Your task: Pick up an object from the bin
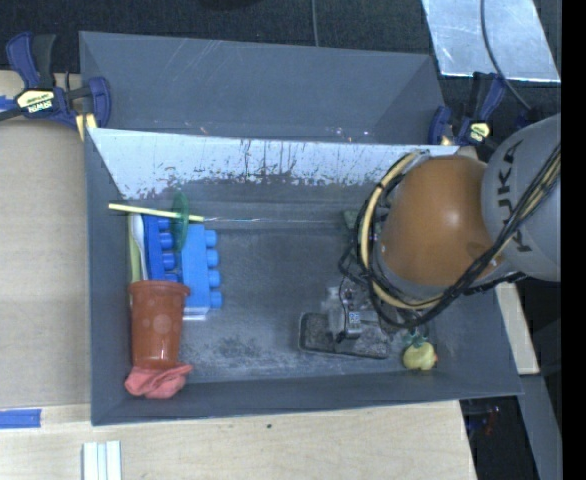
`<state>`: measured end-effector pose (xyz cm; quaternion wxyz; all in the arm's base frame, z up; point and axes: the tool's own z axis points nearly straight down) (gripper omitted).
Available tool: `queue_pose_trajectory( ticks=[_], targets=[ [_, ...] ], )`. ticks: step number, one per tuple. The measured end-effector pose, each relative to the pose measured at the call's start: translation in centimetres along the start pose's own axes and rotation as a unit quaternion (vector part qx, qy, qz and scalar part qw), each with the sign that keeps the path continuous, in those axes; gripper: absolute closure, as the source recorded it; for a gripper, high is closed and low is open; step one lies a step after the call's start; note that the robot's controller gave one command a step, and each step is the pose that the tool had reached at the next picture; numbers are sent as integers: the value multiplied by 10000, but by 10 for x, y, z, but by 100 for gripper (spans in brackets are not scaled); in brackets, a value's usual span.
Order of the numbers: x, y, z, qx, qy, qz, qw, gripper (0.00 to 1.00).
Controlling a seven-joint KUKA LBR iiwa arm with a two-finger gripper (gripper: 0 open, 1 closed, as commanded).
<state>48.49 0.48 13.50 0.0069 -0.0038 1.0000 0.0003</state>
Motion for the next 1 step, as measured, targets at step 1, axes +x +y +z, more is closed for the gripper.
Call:
queue_pose_trajectory(
  ticks=[1],
  targets=[
    [0, 0, -36, 0, 22, 0, 10000, 100]
  ],
)
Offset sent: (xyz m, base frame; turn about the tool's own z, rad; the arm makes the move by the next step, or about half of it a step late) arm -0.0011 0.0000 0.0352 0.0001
